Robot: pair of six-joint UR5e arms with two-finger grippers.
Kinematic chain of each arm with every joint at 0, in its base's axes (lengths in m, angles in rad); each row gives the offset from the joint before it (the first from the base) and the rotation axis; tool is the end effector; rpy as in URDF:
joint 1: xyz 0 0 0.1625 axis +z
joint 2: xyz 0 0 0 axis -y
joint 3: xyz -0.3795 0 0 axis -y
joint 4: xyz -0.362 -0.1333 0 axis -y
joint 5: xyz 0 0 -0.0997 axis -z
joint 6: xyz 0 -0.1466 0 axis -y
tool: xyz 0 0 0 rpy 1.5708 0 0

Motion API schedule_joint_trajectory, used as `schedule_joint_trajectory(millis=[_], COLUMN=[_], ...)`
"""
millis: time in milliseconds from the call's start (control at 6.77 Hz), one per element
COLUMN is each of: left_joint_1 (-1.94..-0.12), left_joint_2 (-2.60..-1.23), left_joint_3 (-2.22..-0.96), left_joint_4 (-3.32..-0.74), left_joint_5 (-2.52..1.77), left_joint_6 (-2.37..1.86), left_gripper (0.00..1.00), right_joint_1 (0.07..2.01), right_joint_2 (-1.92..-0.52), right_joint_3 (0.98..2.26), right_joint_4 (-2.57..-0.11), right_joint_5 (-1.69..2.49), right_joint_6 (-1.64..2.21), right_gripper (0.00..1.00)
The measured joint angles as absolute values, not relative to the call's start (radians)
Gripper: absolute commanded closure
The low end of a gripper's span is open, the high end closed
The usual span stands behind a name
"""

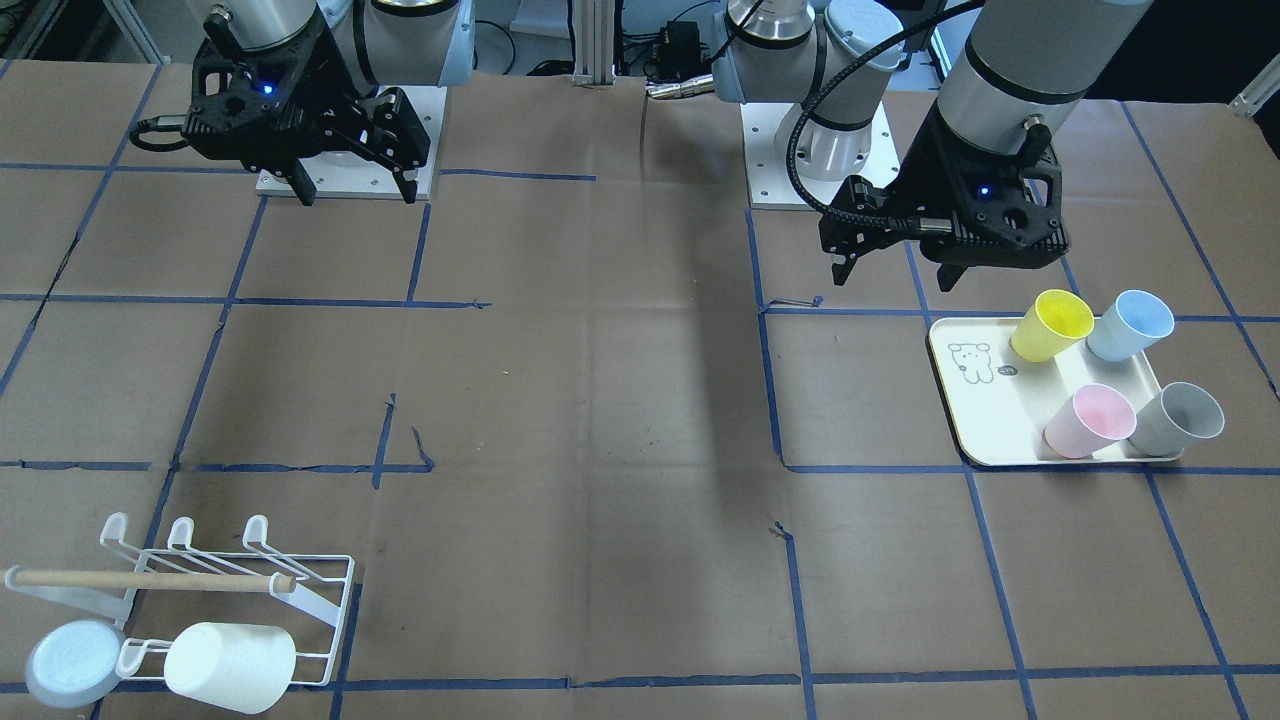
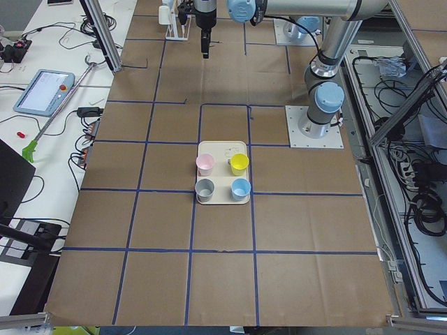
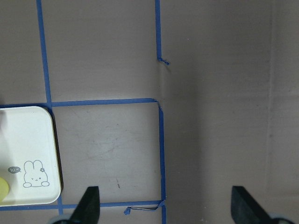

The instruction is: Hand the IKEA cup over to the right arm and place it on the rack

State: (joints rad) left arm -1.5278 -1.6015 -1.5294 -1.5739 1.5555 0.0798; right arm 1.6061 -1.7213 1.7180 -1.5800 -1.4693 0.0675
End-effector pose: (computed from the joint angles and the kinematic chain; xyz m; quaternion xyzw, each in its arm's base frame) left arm -0.1150 -0.4798 0.3999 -0.0184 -0.9998 0.0043 0.0074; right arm 0.1624 -0.4011 0.3943 0.0158 0.9986 -0.0036 0.0510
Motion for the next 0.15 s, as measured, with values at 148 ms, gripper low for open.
schedule_joint_trajectory(millis=[148], left_joint_1=[-1.528], left_joint_2=[-1.601], left_joint_3=[-1.529], left_joint_4=[-1.574], left_joint_5=[1.555], left_joint_6=[0.080], left_gripper=[0.00], right_joint_1=[1.606], right_joint_2=[-1.721], right_joint_3=[1.718], right_joint_4=[-1.580], right_joint_5=[-1.471], right_joint_6=[0.068], right_gripper=[0.00])
